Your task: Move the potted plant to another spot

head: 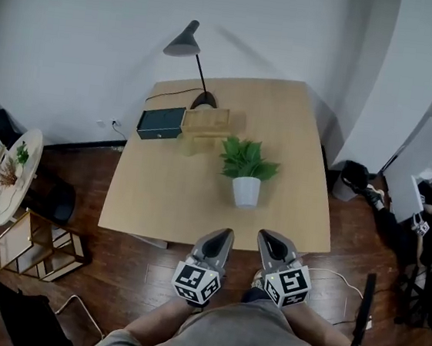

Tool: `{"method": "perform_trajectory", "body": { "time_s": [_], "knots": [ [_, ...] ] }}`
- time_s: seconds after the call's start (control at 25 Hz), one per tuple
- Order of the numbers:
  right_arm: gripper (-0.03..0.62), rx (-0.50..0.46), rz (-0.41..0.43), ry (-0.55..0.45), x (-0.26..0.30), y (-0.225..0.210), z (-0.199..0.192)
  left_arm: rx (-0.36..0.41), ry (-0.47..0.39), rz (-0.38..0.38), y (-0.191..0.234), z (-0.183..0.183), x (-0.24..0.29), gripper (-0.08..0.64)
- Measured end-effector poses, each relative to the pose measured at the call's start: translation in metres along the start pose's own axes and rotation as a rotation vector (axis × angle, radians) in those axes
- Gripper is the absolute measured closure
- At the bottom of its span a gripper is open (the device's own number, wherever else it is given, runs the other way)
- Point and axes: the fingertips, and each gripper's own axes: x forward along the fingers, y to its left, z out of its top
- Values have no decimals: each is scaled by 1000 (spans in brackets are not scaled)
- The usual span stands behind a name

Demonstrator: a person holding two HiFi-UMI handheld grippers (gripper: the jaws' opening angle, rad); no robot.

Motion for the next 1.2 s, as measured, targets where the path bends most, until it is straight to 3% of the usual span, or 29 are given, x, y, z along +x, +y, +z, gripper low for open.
{"method": "perform_trajectory", "body": {
  "time_s": [0.28, 0.52, 0.84, 1.2],
  "knots": [
    [588, -4, 53, 33, 53, -58, 4, -8, -11, 67, 34, 12, 72, 557],
    [588, 12, 54, 66, 84, -74, 0, -25, 4, 102, 67, 11, 93, 557],
    [588, 37, 0, 91, 111, -82, -2, -28, 57, 49, 86, 6, 111, 557],
    [586, 52, -22, 148, 131, -93, -22, -70, 120, 49, 110, -16, 126, 557]
  ]
}}
